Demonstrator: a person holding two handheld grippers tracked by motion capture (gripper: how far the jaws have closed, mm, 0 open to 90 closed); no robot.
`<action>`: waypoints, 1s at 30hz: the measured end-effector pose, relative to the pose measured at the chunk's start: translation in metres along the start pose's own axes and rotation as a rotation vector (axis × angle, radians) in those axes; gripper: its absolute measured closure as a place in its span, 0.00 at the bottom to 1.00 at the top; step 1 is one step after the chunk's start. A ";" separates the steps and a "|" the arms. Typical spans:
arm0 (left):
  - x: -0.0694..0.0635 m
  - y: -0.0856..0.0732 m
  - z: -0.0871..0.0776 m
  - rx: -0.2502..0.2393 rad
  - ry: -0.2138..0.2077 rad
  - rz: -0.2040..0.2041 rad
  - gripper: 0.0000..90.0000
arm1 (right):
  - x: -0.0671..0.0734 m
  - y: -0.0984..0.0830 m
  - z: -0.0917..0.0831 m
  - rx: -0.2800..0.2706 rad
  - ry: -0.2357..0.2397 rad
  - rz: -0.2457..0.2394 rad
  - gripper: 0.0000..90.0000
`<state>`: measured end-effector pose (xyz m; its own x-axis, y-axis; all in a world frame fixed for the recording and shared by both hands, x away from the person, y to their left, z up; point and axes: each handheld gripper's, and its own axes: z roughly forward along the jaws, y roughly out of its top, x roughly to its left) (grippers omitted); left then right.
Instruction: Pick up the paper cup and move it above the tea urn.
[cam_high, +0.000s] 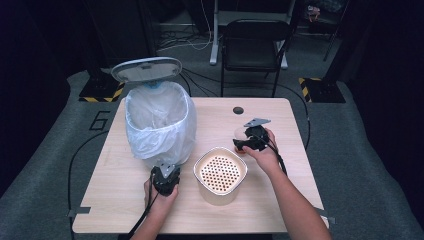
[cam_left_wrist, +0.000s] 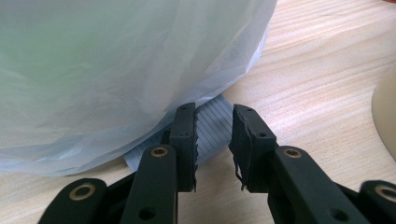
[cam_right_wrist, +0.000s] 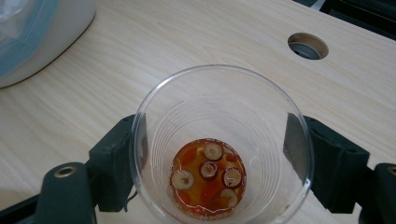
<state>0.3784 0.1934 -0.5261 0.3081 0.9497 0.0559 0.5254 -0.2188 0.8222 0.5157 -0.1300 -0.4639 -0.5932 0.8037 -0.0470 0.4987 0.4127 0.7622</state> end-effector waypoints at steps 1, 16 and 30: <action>0.000 0.000 0.000 -0.002 0.002 0.000 0.79 | 0.000 -0.004 -0.005 0.004 0.004 0.000 0.24; 0.000 0.000 0.001 -0.010 0.003 -0.003 0.79 | 0.005 -0.030 -0.033 -0.012 0.017 -0.020 0.25; 0.001 0.000 0.000 -0.008 -0.006 -0.011 0.79 | 0.019 -0.045 -0.051 -0.013 0.041 -0.031 0.25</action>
<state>0.3787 0.1940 -0.5265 0.3069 0.9507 0.0435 0.5221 -0.2064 0.8275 0.4498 -0.1555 -0.4663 -0.6340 0.7721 -0.0447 0.4711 0.4313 0.7694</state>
